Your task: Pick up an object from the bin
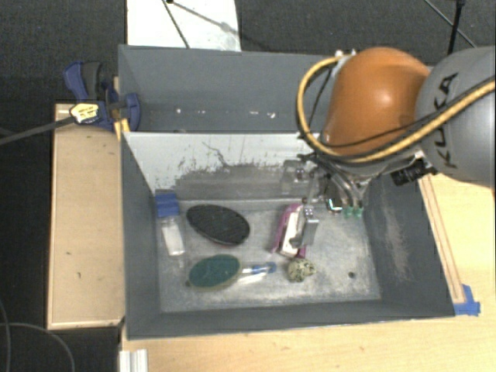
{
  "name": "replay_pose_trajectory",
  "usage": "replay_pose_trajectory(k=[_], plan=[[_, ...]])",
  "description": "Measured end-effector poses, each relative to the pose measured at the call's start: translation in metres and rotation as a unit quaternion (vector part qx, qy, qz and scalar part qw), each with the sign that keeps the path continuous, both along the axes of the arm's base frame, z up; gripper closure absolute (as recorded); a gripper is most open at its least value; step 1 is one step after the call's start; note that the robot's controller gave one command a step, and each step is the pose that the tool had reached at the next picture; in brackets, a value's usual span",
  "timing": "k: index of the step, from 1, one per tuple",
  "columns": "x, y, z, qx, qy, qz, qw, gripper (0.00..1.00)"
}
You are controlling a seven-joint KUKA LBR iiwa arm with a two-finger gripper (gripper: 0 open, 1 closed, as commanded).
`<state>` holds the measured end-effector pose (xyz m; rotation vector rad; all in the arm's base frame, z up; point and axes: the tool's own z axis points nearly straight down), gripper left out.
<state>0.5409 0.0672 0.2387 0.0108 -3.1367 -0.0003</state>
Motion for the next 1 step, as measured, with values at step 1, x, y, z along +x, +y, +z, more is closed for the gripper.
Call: replay_pose_trajectory(k=[1], plan=[[0.0247, 0.0618, -0.1512, 0.0, -0.0014, -0.088, 0.9961, 0.0]])
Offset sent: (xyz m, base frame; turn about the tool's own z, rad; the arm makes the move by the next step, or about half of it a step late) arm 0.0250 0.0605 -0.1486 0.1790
